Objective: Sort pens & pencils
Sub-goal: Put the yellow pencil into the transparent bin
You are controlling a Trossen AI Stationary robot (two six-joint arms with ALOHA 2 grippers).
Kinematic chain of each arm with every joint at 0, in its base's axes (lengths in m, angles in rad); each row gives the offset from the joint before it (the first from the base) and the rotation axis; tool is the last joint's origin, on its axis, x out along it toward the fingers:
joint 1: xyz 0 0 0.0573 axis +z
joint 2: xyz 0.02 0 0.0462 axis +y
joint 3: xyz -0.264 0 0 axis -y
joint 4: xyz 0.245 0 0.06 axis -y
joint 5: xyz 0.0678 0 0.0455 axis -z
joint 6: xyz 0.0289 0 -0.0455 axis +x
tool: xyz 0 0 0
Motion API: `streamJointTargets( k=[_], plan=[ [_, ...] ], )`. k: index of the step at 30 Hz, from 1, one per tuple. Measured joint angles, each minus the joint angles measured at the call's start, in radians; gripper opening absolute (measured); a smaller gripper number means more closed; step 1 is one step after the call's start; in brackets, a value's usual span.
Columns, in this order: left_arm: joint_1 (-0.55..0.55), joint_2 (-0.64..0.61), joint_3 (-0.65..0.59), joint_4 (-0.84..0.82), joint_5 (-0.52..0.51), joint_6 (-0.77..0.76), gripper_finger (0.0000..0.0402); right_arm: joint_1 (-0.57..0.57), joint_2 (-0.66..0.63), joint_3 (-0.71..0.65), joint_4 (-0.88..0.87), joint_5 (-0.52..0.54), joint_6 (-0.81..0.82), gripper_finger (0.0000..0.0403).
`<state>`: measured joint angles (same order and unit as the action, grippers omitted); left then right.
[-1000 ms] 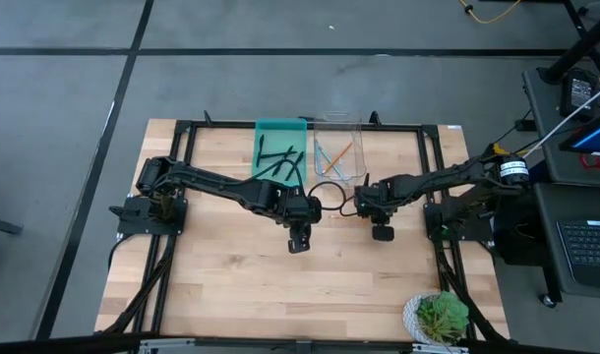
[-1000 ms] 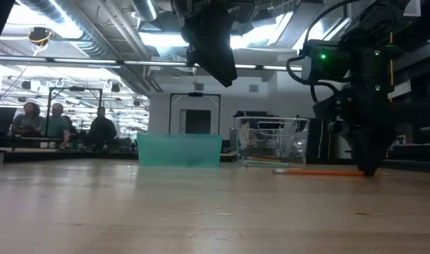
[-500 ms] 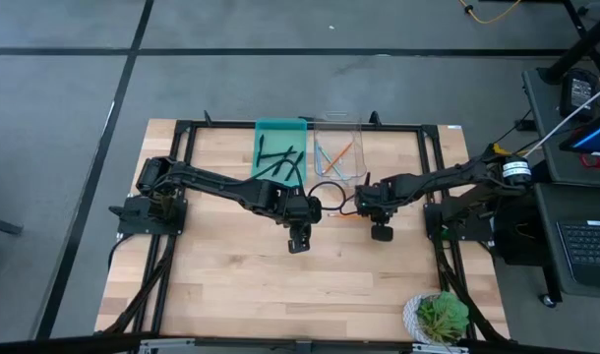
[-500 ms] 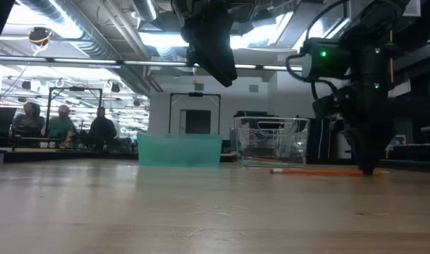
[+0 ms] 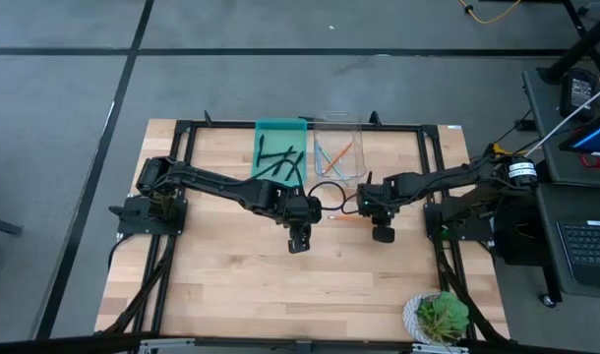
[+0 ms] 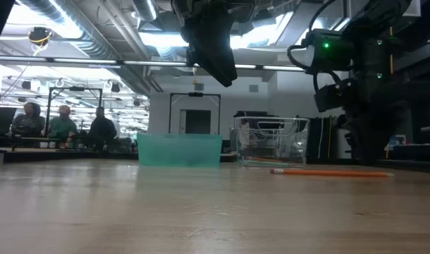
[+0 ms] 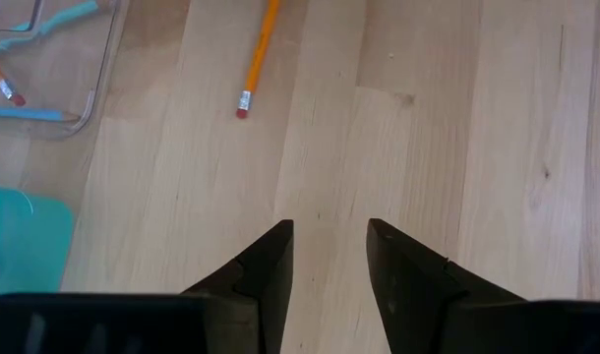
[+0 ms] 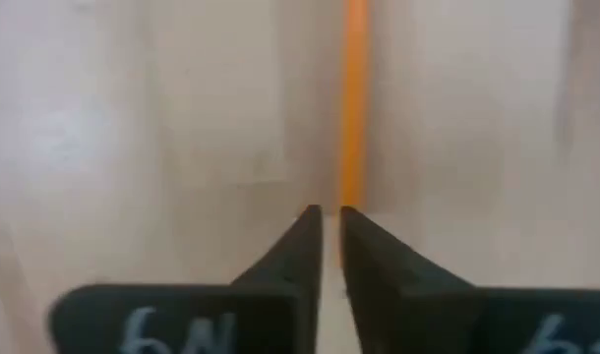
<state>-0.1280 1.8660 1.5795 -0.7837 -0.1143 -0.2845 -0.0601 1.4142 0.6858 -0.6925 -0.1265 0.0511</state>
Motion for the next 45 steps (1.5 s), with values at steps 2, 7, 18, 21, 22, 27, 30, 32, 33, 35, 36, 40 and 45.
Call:
streamJointTargets(
  k=[2, 7, 18, 21, 22, 27, 30, 32, 33, 35, 36, 40, 45],
  plan=[
    [0.0, 0.0, 0.0, 0.0, 0.0, 0.0, 0.0124, 0.0, -0.001, 0.001, -0.007, -0.017, -0.002, 0.0069],
    [0.0, 0.0, 0.0, 0.0, 0.0, 0.0, 0.0124, 0.0, -0.001, 0.001, -0.02, -0.016, 0.001, 0.0141],
    [0.0, 0.0, 0.0, 0.0, 0.0, 0.0, 0.0124, 0.0, -0.002, 0.016, -0.045, 0.017, 0.119, 0.0159],
    [0.0, 0.0, 0.0, 0.0, 0.0, 0.0, 0.0124, 0.0, -0.004, 0.082, -0.117, 0.027, 0.179, 0.0154],
    [0.001, 0.0, 0.0, 0.0, 0.0, 0.0, 0.0124, 0.0, -0.004, 0.095, -0.154, 0.043, 0.18, 0.0152],
    [0.0, 0.0, 0.0, 0.0, 0.0, 0.0, 0.0124, 0.0, 0.006, 0.066, -0.189, 0.064, 0.227, 0.0148],
    [-0.004, 0.0, 0.0, 0.0, 0.0, 0.004, 0.0124, 0.0, 0.019, 0.046, -0.18, 0.064, 0.24, 0.0148],
    [-0.003, 0.0, 0.0, 0.0, 0.0, 0.006, 0.0124, 0.0, 0.024, 0.046, -0.163, 0.064, 0.255, 0.0148],
    [-0.003, 0.0, 0.0, 0.0, 0.0, 0.006, 0.0124, 0.0, 0.029, 0.046, -0.168, 0.065, 0.255, 0.0148],
    [-0.003, 0.0, 0.0, 0.0, 0.0, 0.006, 0.0124, 0.0, 0.037, 0.044, -0.166, 0.076, 0.255, 0.0148],
    [-0.003, 0.0, 0.0, 0.0, 0.0, 0.007, 0.0124, 0.0, 0.046, 0.045, -0.16, 0.09, 0.255, 0.0148],
    [-0.003, 0.0, 0.0, 0.0, 0.0, 0.007, 0.0124, 0.004, 0.089, 0.045, -0.161, 0.114, 0.254, 0.0148],
    [-0.003, 0.0, 0.0, 0.0, 0.0, 0.008, 0.0124, 0.04, 0.11, 0.051, -0.162, 0.112, 0.24, 0.0148]
  ],
)
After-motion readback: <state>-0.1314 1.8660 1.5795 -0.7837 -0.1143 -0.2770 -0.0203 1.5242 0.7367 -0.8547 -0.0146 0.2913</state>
